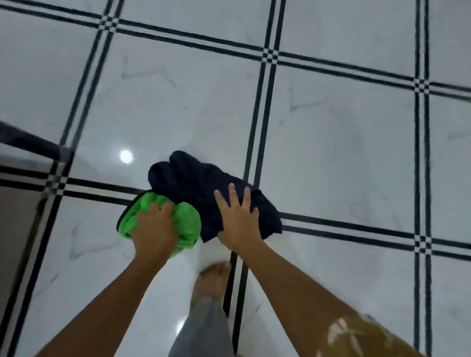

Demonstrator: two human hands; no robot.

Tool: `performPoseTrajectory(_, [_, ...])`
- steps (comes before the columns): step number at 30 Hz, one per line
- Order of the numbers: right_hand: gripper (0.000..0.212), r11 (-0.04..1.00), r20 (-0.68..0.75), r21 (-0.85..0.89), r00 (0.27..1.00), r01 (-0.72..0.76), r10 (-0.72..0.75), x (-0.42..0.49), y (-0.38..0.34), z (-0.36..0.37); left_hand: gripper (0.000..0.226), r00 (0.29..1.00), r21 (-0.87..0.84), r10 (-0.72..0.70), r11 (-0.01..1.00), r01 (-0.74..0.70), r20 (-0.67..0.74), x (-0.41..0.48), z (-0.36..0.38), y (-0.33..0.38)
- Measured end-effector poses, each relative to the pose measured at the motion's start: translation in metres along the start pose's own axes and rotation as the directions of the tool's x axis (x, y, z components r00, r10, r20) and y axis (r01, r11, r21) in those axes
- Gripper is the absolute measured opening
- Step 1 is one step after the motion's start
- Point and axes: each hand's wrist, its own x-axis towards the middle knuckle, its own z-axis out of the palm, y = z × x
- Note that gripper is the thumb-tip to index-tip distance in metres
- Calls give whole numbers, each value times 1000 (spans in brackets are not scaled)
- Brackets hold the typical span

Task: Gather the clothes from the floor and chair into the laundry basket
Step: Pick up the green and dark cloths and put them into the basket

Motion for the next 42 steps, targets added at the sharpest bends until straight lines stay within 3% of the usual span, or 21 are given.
performPoseTrajectory(6, [129, 993, 69, -114, 997, 36, -28, 78, 32, 55, 52, 993, 85, -7, 996, -3, 116, 49, 45, 12])
performPoseTrajectory(9, [122, 996, 206, -79, 978, 34, -17, 108, 43, 75, 57, 990, 73, 18, 997, -28, 139, 65, 58, 22])
performPoseTrajectory(11, [99, 999, 208, 32, 978, -23, 16, 114, 43, 80, 58, 991, 35, 23, 999, -27, 134, 71, 59, 29])
performPoseTrajectory(14, [52, 925, 56, 378, 998, -41, 21, 110, 34, 72, 63, 995, -82, 18, 997, -10, 99, 69, 50, 37])
performPoseTrajectory(16, [49, 804, -23, 595, 999, -22, 44, 94, 31, 57, 66, 998, -166, -1, 986, 11, 64, 61, 37, 42])
performPoseTrajectory(19, [60, 695, -126, 718, 988, 31, 86, 62, 30, 27, 67, 1000, -270, -29, 962, 26, -9, 44, 12, 52])
performPoseTrajectory(26, [52, 702, -340, 679, 940, 216, 39, -20, 19, -67, 64, 989, -505, -28, 862, -50, -146, -21, -62, 67])
performPoseTrajectory(31, [48, 713, -442, 577, 886, 399, -138, -99, -25, -94, 69, 958, -571, -121, 820, -52, -261, -108, -114, 41])
performPoseTrajectory(38, [42, 630, -425, 492, 797, 601, -428, -208, -117, -65, 70, 840, -706, -430, 704, 82, -331, -264, -127, -43])
performPoseTrajectory(42, [44, 575, -291, 476, 736, 666, -612, -278, -198, -23, 69, 739, -766, -608, 611, 201, -291, -370, -118, -121])
